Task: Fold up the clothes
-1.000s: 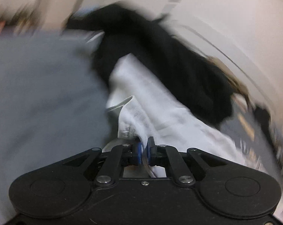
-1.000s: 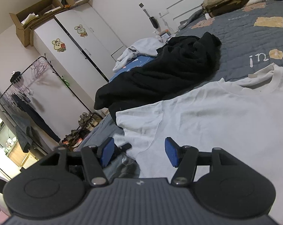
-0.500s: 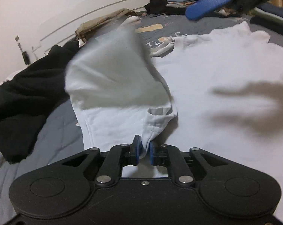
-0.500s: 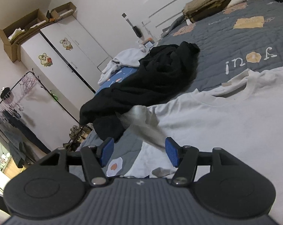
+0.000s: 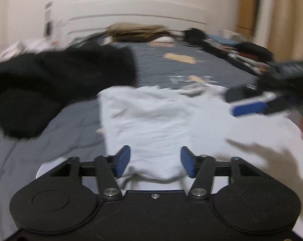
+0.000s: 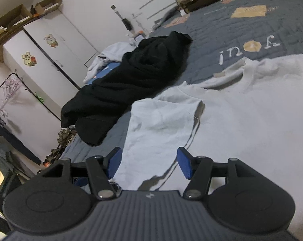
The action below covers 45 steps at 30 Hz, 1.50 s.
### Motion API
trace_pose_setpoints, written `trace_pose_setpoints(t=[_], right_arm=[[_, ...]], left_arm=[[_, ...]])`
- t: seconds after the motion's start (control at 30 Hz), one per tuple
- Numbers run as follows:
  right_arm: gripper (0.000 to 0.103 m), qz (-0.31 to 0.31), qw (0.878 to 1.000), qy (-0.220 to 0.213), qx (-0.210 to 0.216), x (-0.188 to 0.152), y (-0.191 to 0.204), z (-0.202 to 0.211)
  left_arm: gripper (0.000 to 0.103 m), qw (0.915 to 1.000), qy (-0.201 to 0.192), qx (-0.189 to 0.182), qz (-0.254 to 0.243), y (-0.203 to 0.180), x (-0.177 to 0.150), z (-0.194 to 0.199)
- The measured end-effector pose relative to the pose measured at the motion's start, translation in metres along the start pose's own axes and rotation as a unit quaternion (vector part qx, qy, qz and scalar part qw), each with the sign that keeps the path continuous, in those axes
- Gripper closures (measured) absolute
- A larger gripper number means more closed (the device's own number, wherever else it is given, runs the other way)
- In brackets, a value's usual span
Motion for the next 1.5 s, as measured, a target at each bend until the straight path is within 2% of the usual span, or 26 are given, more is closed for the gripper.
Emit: trace_pose_setpoints(t=[0.03,0.07,0.17,0.27,0.37,0.47,0.53,0.6,0.67,0.7,0.77,0.83,0.9,0.97,1.0,1.07,1.1,1.17,1.2,1.33,1.5], right_arm=[[0.043,0.000,1.000,0.001,0.000,-0.002,0.000,-0.001],[0.043,0.000,1.000,0.003,0.004,-0.004,0.002,-0.003],[0.043,0.003,1.000,0.016,0.019,-0.014,0.009,-0.011],[0.043,0.001,0.999,0.036,0.024,-0.030,0.015,-0.022],[0.043,0.020,0.998,0.061,0.026,-0.045,0.022,-0.030],[0.043,0.025,0.997,0.070,0.024,-0.051,0.023,-0.032],[0.043,0.020,0.997,0.070,0.023,-0.052,0.022,-0.032],[0.043,0.020,0.998,0.063,0.020,-0.048,0.021,-0.030],[0.043,0.018,0.998,0.058,0.018,-0.045,0.019,-0.029],[0.043,0.016,0.998,0.058,0.018,-0.044,0.018,-0.029],[0.043,0.011,0.998,0.057,0.016,-0.044,0.016,-0.029],[0.043,0.009,0.998,0.059,0.013,-0.044,0.014,-0.031],[0.043,0.009,0.998,0.062,0.014,-0.046,0.015,-0.031],[0.043,0.012,0.998,0.064,0.014,-0.047,0.016,-0.031],[0.043,0.012,0.998,0.065,0.015,-0.047,0.016,-0.031],[0.043,0.013,0.998,0.066,0.017,-0.048,0.017,-0.032],[0.043,0.012,0.998,0.067,0.018,-0.048,0.017,-0.032],[0.043,0.015,0.997,0.069,0.016,-0.050,0.017,-0.032],[0.043,0.016,0.997,0.069,0.014,-0.051,0.016,-0.033],[0.043,0.009,0.997,0.076,0.007,-0.053,0.010,-0.035],[0.043,0.009,0.997,0.077,0.008,-0.054,0.010,-0.035]], left_arm=[[0.093,0.9998,0.014,0.015,0.000,0.003,-0.003,-0.005],[0.096,0.9993,0.025,0.029,-0.002,0.006,-0.006,-0.008],[0.095,0.9986,0.032,0.042,-0.005,0.013,-0.008,-0.008],[0.095,0.9979,0.058,0.028,-0.011,0.011,-0.015,-0.007],[0.093,0.9921,0.087,0.036,-0.083,0.008,-0.029,-0.003],[0.086,0.9858,0.067,0.036,-0.150,0.002,-0.032,0.008],[0.076,0.9835,0.051,0.030,-0.171,-0.001,-0.030,0.015],[0.058,0.9803,0.036,0.026,-0.193,-0.004,-0.028,0.021],[0.058,0.9760,0.018,0.025,-0.215,-0.007,-0.025,0.027],[0.058,0.9717,0.009,0.027,-0.234,-0.010,-0.025,0.027],[0.059,0.9576,-0.006,0.035,-0.286,-0.018,-0.026,0.025],[0.060,0.9463,-0.006,0.036,-0.321,-0.023,-0.030,0.016],[0.070,0.9355,-0.002,0.043,-0.351,-0.024,-0.035,0.005],[0.072,0.9215,-0.004,0.060,-0.384,-0.023,-0.039,-0.005],[0.072,0.9174,-0.007,0.065,-0.392,-0.023,-0.040,-0.010],[0.071,0.9147,-0.012,0.071,-0.398,-0.021,-0.042,-0.017],[0.071,0.9090,-0.012,0.073,-0.410,-0.021,-0.044,-0.019],[0.071,0.8901,-0.012,0.073,-0.450,-0.021,-0.049,-0.020],[0.072,0.8854,-0.006,0.072,-0.459,-0.019,-0.051,-0.018],[0.071,0.8868,0.030,0.056,-0.458,-0.005,-0.050,-0.004],[0.070,0.8719,-0.006,0.069,-0.485,-0.013,-0.049,-0.008]])
Point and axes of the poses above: each gripper's, at about its wrist camera, not at the fingertips, and z roughly against the way its jaws point, y to its left, x to its top, the point moved 7 cm from there along -z, roughly the way its jaws point, and after that the axes turned 12 degrees about -y, right-handed, at the moved point
